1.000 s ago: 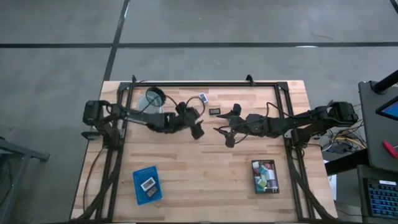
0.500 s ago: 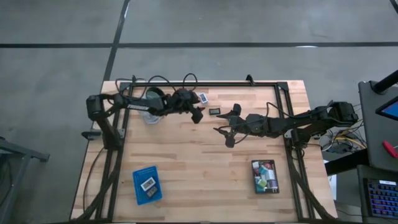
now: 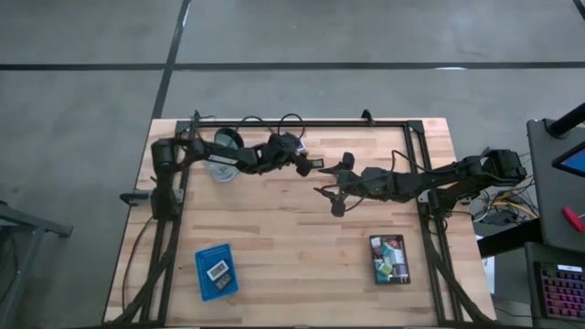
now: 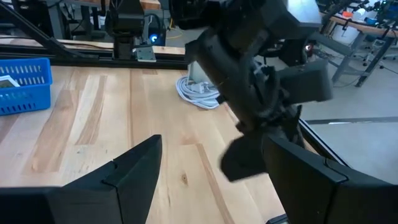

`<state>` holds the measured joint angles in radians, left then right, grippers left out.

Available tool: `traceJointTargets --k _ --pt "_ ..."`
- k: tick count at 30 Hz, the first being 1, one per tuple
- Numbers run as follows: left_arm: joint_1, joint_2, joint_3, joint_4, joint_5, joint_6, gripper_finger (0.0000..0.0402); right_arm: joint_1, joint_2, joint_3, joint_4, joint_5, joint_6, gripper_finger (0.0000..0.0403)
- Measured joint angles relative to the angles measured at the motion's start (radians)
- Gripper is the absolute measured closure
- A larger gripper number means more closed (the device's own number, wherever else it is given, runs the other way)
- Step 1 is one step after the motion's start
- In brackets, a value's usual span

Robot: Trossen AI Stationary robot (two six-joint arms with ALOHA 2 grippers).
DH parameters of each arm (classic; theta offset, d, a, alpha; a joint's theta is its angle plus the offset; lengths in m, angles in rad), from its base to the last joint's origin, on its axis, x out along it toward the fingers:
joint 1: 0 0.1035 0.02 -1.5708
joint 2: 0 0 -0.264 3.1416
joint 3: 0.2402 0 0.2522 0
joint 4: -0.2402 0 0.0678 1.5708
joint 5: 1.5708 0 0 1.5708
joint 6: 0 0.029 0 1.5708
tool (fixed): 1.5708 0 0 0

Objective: Pick & Place Office items
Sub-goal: Put the white digital clock into the blue bin

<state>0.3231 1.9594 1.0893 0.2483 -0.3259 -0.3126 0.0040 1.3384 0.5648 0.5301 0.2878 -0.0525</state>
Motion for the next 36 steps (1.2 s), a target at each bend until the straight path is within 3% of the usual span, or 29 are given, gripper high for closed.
traceJointTargets --k 6,13,20,27,36 --pt "-0.043 0.063 0.064 -0.009 -0.175 -0.081 0.0211 0.0 0.0 0.0 0.001 0.0 0.0 0.0129" --pt "-0.034 0.056 0.093 -0.134 -0.161 -0.092 0.0303 0.0 0.0 0.0 0.0 0.0 0.0 0.0129" --pt "0.006 0.051 0.241 -0.331 -0.01 0.013 0.0392 0.0 0.0 0.0 0.0 0.0 0.0 0.0129" --pt "0.023 0.055 0.266 -0.386 0.047 0.004 0.0398 0.0 0.0 0.0 0.0 0.0 0.0 0.0129" --pt "0.111 0.055 0.271 -0.415 0.337 0.078 0.0399 0.0 0.0 0.0 0.0 0.0 0.0 0.0129"
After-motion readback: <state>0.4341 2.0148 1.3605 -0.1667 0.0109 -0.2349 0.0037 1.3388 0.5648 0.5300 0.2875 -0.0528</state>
